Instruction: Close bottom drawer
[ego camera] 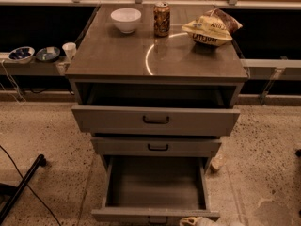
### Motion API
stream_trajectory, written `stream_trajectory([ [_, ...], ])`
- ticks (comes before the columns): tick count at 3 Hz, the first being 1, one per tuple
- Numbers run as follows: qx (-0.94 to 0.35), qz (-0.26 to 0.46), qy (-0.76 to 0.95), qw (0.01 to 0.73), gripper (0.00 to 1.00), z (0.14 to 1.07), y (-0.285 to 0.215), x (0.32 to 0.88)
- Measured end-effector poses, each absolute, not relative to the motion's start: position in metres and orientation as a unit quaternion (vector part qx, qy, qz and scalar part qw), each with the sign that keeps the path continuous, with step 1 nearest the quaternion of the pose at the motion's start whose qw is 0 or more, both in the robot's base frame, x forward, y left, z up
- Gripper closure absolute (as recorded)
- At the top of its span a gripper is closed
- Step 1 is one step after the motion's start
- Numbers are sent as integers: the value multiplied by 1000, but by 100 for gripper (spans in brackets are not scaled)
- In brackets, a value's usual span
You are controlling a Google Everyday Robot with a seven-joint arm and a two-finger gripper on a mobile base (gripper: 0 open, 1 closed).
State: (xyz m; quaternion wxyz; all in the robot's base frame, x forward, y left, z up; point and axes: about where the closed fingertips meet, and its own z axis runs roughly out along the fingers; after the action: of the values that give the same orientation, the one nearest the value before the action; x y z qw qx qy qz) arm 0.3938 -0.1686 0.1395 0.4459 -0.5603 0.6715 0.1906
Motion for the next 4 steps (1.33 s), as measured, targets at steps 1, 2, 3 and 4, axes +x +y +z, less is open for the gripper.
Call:
stream_trajectory([
  [1, -537, 188, 680, 463, 100, 145, -160, 418],
  [2, -525, 187, 684, 471, 100, 145, -156, 439],
  [3, -513, 188, 686, 480, 100, 143, -151, 467],
  [4, -511, 180, 685, 487, 100, 144, -146, 498],
])
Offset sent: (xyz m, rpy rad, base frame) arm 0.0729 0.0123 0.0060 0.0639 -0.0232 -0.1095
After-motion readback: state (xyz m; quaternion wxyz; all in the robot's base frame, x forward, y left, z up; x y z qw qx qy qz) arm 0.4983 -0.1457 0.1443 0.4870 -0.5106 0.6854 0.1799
